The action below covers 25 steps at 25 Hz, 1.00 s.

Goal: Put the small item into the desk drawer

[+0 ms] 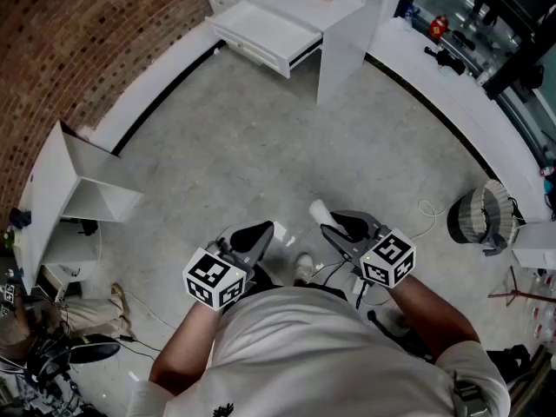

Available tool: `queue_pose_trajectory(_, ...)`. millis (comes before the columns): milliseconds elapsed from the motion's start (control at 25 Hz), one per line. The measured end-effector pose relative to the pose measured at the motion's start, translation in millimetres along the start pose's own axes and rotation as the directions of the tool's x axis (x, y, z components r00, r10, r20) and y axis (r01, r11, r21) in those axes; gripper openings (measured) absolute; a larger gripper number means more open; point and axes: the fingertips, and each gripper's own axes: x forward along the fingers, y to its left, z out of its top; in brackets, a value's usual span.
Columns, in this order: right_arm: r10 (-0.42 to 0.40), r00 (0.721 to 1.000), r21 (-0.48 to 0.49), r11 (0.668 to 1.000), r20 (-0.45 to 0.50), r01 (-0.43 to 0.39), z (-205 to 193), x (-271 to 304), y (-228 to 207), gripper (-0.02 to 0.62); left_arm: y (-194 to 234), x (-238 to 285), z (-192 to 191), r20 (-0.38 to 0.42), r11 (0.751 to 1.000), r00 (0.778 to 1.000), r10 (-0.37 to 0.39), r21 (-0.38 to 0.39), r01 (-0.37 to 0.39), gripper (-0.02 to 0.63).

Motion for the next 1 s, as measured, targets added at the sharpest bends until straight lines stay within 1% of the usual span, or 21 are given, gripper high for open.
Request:
queue_pose_trajectory(160,0.021,1.000,0.024,0.999,0.009,-0.021,6.2,14.5,-5.0,0.124,14.0,-8.7,3.1,0.011,0.999,1.000,0.027,-0.025,-0.027,0.005)
queue_pose_trajectory(320,0.001,1.000,0.009,1.000,0.013,-0.001,17.5,26.0,-16.8,0.124,27.3,-9.3,9.4,0.020,0.999,0.999,0.030,-0.032,-0.029,0.005)
queue_pose_trajectory(480,-0.012,1.000,0.008,1.000,0.020,0.012,32.8,45.9,-26.3,0.124,51.8,-4.5,21.7,0.036,1.000,0.999,0.002,-0.028,-0.001,0.005)
queue_pose_trajectory(600,-0.043,0.999,0.001,0.999,0.021,0.043,48.5,63.7,-33.8,0.127,79.6,-1.4,31.3,0.048,0.999,0.999,-0.020,-0.026,0.022,0.005)
queue_pose_trajectory(760,-0.102,0.994,0.021,0.995,0.032,0.102,73.9,92.3,-47.0,0.126,126.6,-0.8,45.4,0.034,0.998,0.998,-0.049,-0.033,0.050,0.005)
queue_pose_trajectory(1000,-0.181,0.983,0.021,0.983,0.022,0.181,109.6,150.5,-69.9,0.126,197.6,-14.6,68.2,0.034,0.996,0.996,-0.086,0.018,0.086,0.005)
